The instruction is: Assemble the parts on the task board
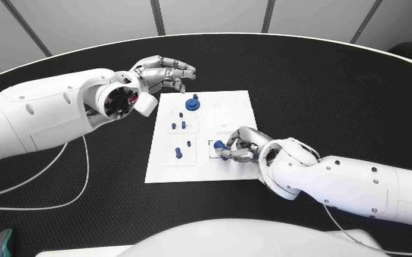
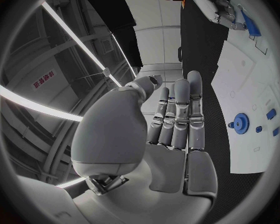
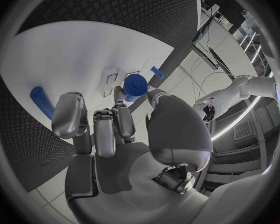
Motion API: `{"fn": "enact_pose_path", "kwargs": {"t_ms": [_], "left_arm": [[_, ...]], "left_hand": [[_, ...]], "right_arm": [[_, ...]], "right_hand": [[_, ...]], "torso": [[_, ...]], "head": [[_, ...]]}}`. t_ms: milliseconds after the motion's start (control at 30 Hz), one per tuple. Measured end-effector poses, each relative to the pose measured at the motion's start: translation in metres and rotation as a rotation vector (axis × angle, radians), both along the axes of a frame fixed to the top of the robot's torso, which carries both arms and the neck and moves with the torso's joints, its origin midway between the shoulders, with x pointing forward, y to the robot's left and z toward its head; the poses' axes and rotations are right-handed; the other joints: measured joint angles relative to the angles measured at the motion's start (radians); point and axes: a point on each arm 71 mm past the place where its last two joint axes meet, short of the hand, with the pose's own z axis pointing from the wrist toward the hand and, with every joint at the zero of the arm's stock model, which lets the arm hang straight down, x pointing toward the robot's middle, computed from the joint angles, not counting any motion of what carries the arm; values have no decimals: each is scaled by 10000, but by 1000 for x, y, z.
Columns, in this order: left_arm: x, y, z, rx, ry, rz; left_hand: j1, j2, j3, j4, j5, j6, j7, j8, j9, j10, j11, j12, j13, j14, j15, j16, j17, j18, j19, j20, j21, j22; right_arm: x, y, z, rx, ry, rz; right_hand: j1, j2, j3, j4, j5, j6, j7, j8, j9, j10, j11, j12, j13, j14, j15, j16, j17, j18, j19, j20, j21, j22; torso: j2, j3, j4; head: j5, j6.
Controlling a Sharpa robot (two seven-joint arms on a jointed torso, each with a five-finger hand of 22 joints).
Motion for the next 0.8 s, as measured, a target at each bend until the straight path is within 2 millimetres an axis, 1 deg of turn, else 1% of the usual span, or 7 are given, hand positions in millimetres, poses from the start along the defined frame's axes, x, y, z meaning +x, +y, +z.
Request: {"fn": "enact_pose_path", "kwargs": {"t_ms": [133, 367, 500, 533, 667, 700, 800], "left_arm": [[0, 0, 0, 0, 5, -8], [0, -1, 0, -1, 12, -27], [0, -1, 0, 1, 23, -41], [0, -1, 0, 2, 25, -41], [0, -1, 0, 7, 32, -41], [0, -1, 0, 8, 35, -43], [-1, -2, 0, 11, 47, -56]], "left_hand": [[0, 0, 0, 0, 0, 0, 0, 0, 0, 0, 0, 0, 1, 0, 0, 0, 0, 0, 0, 0, 0, 0], [0, 0, 0, 0, 0, 0, 0, 0, 0, 0, 0, 0, 1, 0, 0, 0, 0, 0, 0, 0, 0, 0], [0, 0, 0, 0, 0, 0, 0, 0, 0, 0, 0, 0, 1, 0, 0, 0, 0, 0, 0, 0, 0, 0], [0, 0, 0, 0, 0, 0, 0, 0, 0, 0, 0, 0, 1, 0, 0, 0, 0, 0, 0, 0, 0, 0], [0, 0, 0, 0, 0, 0, 0, 0, 0, 0, 0, 0, 1, 0, 0, 0, 0, 0, 0, 0, 0, 0], [0, 0, 0, 0, 0, 0, 0, 0, 0, 0, 0, 0, 1, 0, 0, 0, 0, 0, 0, 0, 0, 0], [0, 0, -27, 27, 0, -21, 21, 0, -9, -22, 22, 0, -5, 0, 0, 0, -9, 0, 0, 0, -37, -18]], "right_arm": [[0, 3, 0, 44, -23, 31], [4, 5, -1, -61, 14, 38], [8, 5, -3, -174, 30, -21], [9, 5, -3, -198, 31, -34], [12, 5, -4, -353, 10, -23], [13, 5, -4, -401, 16, -15], [15, 6, -5, -520, 33, 13]], "right_hand": [[-14, 13, 44, -44, 41, 8, -8, 2, 14, 36, -36, 0, -1, 0, 0, 38, 0, 0, 0, 0, 46, 0], [-14, 12, 46, -46, 43, 35, -36, 69, 66, 36, -36, 0, -1, 0, 1, 38, -1, 0, 0, 0, 46, 0], [-24, 3, 46, -46, 43, 74, -1, 71, 65, 36, -36, 0, -2, 15, -13, 37, -1, 1, 22, -22, 46, 0], [-28, -1, 46, -46, 43, 128, -56, 71, 63, 36, -36, 0, -2, 29, -27, 38, -1, 0, 38, -38, 46, 0], [-28, -1, 47, -45, 42, 132, -60, 71, 58, 56, -55, 0, -2, 28, -30, 37, -1, 0, 37, -37, 45, 0], [-78, -52, 74, -18, 42, 184, -111, 71, 58, 72, -72, 0, -2, 10, -49, 38, -1, 1, 38, -37, 45, 0], [-170, -55, 74, -18, 40, 263, -191, 86, 87, 73, -72, 0, -3, -5, -63, 37, -2, 0, 37, -37, 45, 0]], "torso": [[5, 11, -4], [5, 12, -18], [5, 8, -16], [5, 7, -16], [5, 6, -9], [5, 6, -7], [5, 6, -5]], "head": [[30, -6], [56, -28], [57, -39], [58, -40], [58, -41], [58, -43], [58, -54]]}}
